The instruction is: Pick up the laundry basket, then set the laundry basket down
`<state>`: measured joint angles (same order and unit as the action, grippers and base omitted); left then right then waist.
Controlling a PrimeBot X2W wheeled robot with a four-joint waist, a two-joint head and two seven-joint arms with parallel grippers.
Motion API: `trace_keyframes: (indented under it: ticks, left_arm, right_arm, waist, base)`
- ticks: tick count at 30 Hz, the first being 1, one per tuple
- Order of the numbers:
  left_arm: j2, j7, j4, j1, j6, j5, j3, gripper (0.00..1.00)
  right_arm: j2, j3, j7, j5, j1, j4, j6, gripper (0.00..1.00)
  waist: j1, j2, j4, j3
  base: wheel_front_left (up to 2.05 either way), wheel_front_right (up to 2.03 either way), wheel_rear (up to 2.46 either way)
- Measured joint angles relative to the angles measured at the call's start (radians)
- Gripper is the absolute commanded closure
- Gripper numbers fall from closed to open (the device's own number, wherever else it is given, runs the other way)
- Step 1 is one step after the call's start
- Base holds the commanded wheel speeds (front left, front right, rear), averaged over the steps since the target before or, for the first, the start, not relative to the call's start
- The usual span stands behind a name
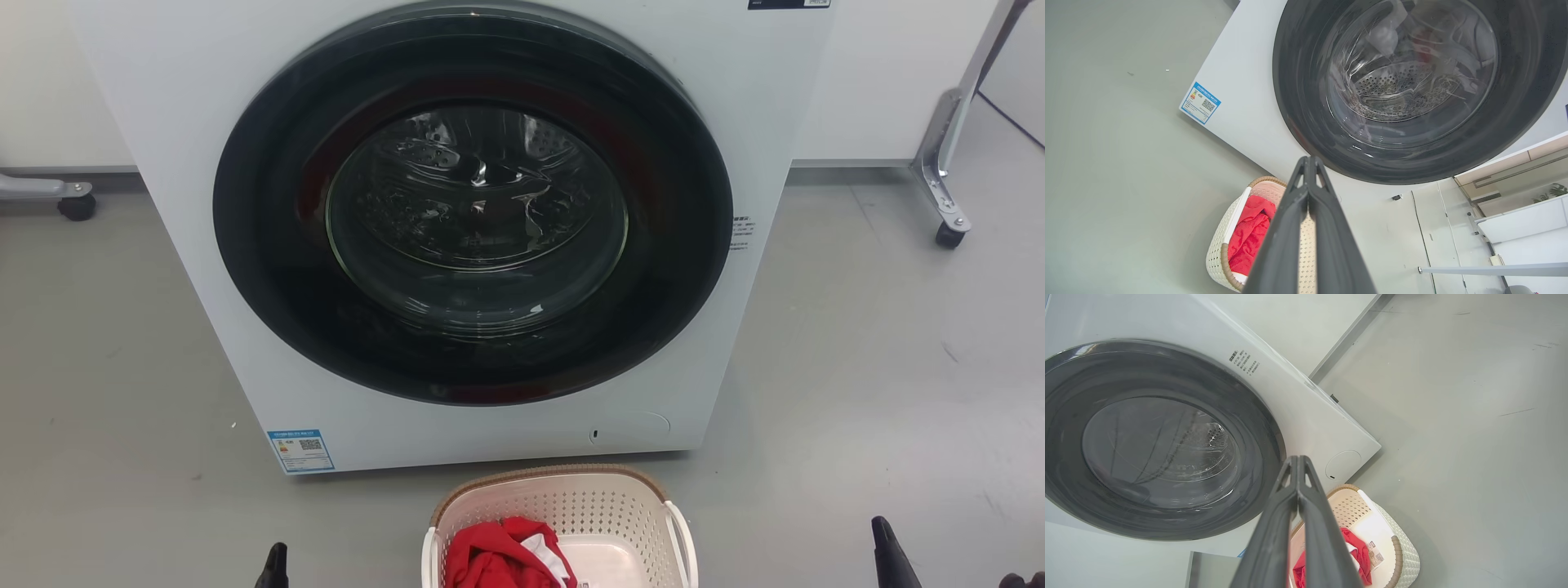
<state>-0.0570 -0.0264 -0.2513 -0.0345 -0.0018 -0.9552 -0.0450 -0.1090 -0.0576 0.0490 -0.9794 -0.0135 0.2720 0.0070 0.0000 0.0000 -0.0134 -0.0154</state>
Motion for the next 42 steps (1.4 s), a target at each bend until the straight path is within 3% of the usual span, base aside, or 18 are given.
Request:
trace_keyframes:
  ticks: [42]
  left_arm:
    - [0.013,0.124,-0.039,0.098,-0.111,-0.571,0.124,1.0]
  right_arm:
    - [0.059,0.172,-0.146,-0.556,-0.063,0.025,0.1,1.0]
  waist:
    - [0.0,0.0,0.012,0.016]
  base:
    - [0.0,0.0,0.0]
